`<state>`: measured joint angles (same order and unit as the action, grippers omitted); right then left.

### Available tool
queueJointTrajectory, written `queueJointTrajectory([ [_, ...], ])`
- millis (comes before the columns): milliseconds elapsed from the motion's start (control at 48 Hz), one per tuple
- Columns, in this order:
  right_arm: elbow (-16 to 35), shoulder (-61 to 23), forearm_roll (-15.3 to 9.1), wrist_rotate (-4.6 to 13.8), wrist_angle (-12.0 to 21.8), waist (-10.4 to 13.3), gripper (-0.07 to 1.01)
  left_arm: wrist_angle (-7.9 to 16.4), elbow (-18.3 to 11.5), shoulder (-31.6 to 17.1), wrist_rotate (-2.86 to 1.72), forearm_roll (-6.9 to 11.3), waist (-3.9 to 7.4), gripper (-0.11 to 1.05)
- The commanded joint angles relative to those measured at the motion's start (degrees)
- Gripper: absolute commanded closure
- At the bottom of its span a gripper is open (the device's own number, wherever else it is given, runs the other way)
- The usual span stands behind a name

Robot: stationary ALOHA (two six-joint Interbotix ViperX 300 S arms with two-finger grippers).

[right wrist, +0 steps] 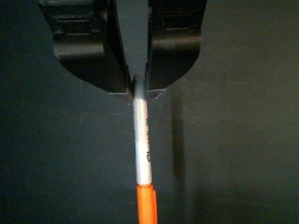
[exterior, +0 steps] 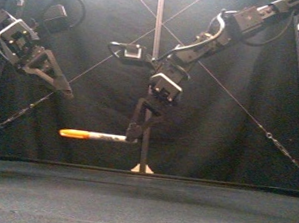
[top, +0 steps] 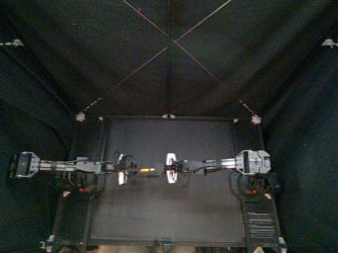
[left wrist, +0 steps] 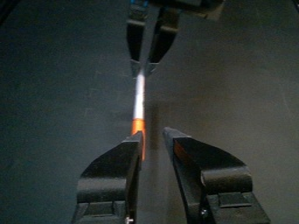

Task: Uncap the pen

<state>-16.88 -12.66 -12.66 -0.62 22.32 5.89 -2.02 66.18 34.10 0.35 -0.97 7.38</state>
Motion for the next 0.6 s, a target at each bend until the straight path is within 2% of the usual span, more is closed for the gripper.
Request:
queueJointTrajectory([
  [21,0.5,3.7,-0.2,0.09,-0.2,-0.5,0.45,0.3,-1.7,-0.8,0.09,-0.26,0.18,0.22],
  [104,0.4,4.2,-0.2,0.18,-0.2,-1.1,0.45,0.4,-1.8,-1.6,0.00,-0.44,0.18,0.19],
  [292,0.4,4.7,-0.4,0.18,-0.2,-1.3,0.45,0.4,-2.7,-4.6,-0.09,-0.35,-0.70,0.15],
  [604,0.4,5.4,-0.6,0.44,-0.3,-1.3,0.45,0.4,-5.5,-11.4,0.00,-0.44,-0.44,0.15],
])
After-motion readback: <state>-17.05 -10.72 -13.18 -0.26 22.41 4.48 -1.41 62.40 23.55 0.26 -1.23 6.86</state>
